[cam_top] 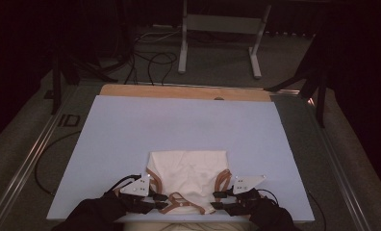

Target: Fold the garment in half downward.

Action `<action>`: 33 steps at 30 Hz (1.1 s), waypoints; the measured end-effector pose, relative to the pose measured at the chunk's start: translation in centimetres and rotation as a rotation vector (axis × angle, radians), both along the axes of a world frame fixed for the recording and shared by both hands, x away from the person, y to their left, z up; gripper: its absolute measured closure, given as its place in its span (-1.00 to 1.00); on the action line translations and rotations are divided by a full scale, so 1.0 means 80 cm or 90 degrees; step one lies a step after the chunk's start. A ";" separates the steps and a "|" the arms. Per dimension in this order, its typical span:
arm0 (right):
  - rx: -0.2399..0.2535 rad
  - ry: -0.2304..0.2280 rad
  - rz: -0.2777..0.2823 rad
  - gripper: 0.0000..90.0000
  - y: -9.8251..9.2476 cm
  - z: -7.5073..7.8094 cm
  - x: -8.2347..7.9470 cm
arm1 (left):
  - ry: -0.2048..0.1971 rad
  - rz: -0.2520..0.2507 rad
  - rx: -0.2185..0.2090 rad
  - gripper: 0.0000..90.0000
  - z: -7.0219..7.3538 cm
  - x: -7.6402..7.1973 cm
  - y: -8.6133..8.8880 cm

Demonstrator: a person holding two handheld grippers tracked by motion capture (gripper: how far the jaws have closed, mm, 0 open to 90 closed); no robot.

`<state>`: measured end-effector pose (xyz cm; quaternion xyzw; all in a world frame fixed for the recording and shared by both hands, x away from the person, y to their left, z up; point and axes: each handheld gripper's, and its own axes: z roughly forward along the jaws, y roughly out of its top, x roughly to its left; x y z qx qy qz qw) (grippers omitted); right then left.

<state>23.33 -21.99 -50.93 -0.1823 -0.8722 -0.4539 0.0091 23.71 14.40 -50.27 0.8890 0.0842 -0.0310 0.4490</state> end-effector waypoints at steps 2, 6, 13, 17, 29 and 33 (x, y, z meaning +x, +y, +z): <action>0.000 0.001 0.000 0.29 0.002 0.000 -0.001 | 0.000 -0.008 0.003 0.67 0.001 -0.003 0.000; 0.009 0.004 0.003 0.23 0.001 0.003 -0.001 | 0.000 -0.021 0.016 0.68 0.001 -0.009 0.001; 0.025 -0.006 -0.024 -0.25 -0.002 0.006 0.002 | -0.006 -0.019 0.018 0.54 0.004 -0.014 0.007; 0.037 -0.007 -0.046 -0.61 -0.001 0.008 0.003 | -0.017 0.005 0.007 0.19 0.007 -0.013 0.011; 0.050 -0.029 -0.056 -0.78 -0.005 0.015 0.012 | -0.026 0.075 -0.007 -0.45 0.018 0.003 0.022; 0.049 -0.044 -0.058 -0.75 -0.006 0.017 0.015 | -0.020 0.103 -0.018 -0.69 0.022 0.012 0.027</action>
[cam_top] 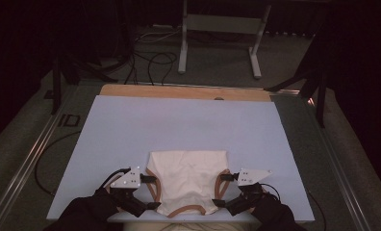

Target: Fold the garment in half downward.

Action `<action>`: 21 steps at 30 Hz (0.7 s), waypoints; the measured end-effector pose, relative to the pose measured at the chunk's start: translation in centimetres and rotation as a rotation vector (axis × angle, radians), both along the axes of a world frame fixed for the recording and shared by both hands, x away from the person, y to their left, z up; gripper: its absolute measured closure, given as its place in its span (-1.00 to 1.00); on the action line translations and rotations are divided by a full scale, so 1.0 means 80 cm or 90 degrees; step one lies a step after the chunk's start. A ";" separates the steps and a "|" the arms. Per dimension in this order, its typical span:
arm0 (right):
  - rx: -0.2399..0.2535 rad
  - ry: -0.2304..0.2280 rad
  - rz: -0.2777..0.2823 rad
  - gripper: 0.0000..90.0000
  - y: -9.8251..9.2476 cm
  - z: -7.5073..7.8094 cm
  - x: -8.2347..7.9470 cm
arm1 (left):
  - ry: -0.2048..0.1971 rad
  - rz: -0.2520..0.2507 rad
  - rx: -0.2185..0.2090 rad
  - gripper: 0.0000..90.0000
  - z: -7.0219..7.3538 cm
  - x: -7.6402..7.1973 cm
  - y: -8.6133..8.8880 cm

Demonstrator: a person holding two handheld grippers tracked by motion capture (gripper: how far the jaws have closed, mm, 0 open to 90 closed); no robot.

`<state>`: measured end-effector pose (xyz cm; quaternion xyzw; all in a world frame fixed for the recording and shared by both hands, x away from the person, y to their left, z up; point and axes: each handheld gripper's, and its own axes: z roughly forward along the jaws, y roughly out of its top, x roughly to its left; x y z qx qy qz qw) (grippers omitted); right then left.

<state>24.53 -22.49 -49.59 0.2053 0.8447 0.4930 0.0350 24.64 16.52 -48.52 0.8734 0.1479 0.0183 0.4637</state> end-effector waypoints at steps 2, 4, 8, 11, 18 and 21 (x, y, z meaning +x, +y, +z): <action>0.001 -0.003 -0.006 -0.73 -0.001 0.001 0.002 | -0.003 0.014 -0.002 -0.72 0.001 0.005 0.003; 0.005 -0.003 -0.012 -0.72 -0.003 0.003 0.006 | -0.003 0.033 -0.003 -0.80 0.002 0.009 0.005; -0.004 -0.019 -0.030 -0.70 -0.008 0.010 0.016 | -0.014 0.062 -0.002 -0.90 0.006 0.020 0.012; -0.011 -0.023 -0.046 -0.70 -0.010 0.017 0.026 | -0.020 0.076 -0.004 -0.93 0.010 0.027 0.014; -0.012 -0.026 -0.079 -0.70 -0.012 0.025 0.056 | -0.037 0.119 -0.022 -0.94 0.016 0.048 0.017; -0.022 -0.024 -0.089 -0.70 -0.011 0.024 0.071 | -0.030 0.134 -0.024 -0.91 0.017 0.059 0.018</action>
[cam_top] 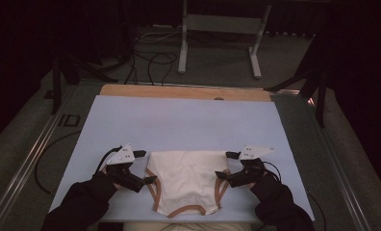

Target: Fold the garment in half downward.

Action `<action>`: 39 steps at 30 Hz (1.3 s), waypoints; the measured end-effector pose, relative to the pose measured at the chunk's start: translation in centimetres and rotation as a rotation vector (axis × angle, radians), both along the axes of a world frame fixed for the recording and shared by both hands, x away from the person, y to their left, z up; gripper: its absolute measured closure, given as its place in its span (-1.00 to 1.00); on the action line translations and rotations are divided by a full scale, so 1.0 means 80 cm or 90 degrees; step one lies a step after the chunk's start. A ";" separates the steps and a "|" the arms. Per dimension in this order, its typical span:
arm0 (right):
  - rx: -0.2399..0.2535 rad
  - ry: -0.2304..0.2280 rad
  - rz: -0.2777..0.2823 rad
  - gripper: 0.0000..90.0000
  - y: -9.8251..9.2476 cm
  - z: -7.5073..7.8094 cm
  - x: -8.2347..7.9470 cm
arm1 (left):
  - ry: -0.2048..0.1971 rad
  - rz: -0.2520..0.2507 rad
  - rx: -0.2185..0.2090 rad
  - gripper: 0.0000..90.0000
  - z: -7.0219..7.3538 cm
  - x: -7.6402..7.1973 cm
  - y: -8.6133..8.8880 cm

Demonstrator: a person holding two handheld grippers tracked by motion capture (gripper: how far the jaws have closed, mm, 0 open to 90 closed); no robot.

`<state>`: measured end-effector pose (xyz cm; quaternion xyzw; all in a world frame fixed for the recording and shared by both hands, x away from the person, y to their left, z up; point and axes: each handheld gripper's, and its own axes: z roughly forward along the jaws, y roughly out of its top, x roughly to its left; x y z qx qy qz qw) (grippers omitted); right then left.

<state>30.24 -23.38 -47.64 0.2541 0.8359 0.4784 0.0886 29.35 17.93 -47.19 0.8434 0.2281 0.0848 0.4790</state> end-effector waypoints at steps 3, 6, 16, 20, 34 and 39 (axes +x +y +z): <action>-0.013 0.004 -0.010 -0.69 0.002 -0.001 0.015 | -0.005 0.015 0.002 -0.89 0.000 0.010 -0.001; -0.023 0.003 -0.013 -0.69 0.003 -0.003 0.027 | -0.009 0.029 0.005 -0.87 -0.001 0.020 -0.001; -0.030 0.023 -0.036 -0.69 0.000 -0.015 0.055 | 0.019 0.054 0.009 -0.87 -0.010 0.053 -0.001; -0.030 0.039 -0.045 -0.69 0.000 -0.021 0.067 | 0.065 0.076 0.003 -0.86 -0.021 0.070 -0.003; -0.043 0.077 -0.074 -0.53 0.000 -0.037 0.088 | 0.130 0.110 0.041 -0.43 -0.042 0.097 -0.006; -0.063 0.090 -0.072 -0.35 -0.003 -0.043 0.095 | 0.158 0.103 0.041 -0.02 -0.048 0.104 -0.004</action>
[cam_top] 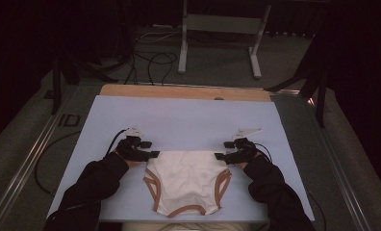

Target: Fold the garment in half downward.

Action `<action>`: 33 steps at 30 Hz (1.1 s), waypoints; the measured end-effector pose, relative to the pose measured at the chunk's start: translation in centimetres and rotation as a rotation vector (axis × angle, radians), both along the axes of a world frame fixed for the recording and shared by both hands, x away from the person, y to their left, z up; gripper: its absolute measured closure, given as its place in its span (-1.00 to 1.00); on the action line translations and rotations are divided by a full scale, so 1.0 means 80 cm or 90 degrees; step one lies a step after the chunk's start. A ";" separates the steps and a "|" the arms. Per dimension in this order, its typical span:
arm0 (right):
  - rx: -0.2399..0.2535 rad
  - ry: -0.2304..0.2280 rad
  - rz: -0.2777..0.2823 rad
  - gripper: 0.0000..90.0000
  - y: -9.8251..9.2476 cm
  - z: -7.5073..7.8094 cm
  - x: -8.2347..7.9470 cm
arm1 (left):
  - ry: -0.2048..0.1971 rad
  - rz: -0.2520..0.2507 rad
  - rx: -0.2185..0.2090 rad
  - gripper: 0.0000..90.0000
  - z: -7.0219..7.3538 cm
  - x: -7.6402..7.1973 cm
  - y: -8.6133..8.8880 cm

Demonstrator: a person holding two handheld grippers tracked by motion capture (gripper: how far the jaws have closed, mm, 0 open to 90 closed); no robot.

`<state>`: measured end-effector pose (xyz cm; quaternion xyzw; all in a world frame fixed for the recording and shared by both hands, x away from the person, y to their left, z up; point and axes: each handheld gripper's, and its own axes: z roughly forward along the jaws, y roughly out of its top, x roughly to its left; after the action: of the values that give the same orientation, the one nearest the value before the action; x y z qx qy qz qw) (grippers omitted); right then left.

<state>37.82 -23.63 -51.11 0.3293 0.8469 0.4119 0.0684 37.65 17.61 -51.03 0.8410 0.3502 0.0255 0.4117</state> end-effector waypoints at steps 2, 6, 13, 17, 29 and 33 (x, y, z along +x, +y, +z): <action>-0.005 0.009 -0.003 -0.26 -0.002 -0.002 0.002 | 0.007 0.001 0.000 0.10 -0.002 0.002 0.002; -0.011 0.027 0.005 -0.13 -0.003 -0.007 0.003 | 0.024 -0.006 0.002 0.27 -0.004 0.003 0.002; -0.037 0.018 0.005 0.50 -0.003 -0.007 0.001 | 0.031 -0.016 0.016 0.51 -0.007 0.001 0.001; -0.041 0.009 0.007 0.81 -0.005 -0.004 0.000 | 0.037 -0.025 0.022 0.71 -0.011 0.000 0.001; -0.062 -0.006 0.015 0.94 0.000 -0.003 -0.003 | 0.036 -0.032 0.030 0.98 -0.011 -0.001 -0.001; -0.063 -0.008 0.015 0.95 0.001 -0.003 -0.003 | 0.030 -0.027 0.025 0.98 -0.010 -0.001 -0.001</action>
<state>37.56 -23.57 -51.37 0.3129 0.8697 0.3720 0.0850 37.55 17.54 -51.82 0.8566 0.3412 0.0035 0.3869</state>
